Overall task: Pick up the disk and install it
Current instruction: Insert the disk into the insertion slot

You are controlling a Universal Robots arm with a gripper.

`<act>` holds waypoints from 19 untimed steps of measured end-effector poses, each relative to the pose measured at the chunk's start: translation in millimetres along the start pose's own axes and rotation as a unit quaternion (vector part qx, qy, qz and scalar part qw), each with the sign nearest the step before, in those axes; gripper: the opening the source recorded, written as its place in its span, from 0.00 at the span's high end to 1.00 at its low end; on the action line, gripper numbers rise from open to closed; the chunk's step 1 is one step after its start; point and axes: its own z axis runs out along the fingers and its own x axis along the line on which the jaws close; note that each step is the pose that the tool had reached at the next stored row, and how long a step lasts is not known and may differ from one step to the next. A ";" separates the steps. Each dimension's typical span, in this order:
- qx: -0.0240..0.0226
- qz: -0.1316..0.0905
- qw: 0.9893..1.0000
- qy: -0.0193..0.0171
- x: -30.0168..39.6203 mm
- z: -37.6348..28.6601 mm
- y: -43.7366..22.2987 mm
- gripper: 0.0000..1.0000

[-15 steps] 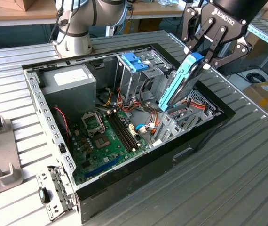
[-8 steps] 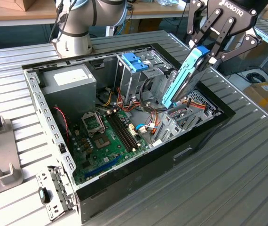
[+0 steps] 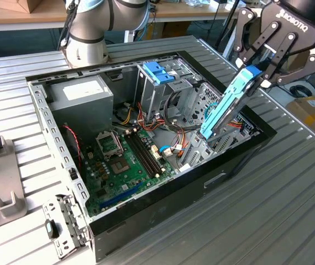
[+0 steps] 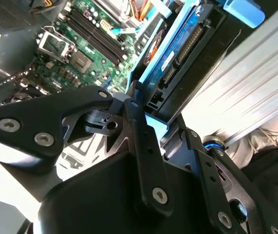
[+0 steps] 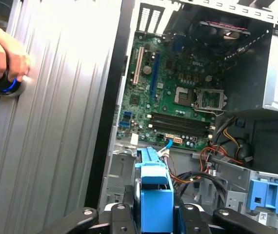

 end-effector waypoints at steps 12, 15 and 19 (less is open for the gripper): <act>-0.001 0.000 1.000 0.000 26.5 4.5 4.8 0.63; -0.002 0.000 1.000 -0.001 28.6 7.0 4.9 0.63; -0.005 0.000 1.000 0.001 29.4 11.6 4.7 0.63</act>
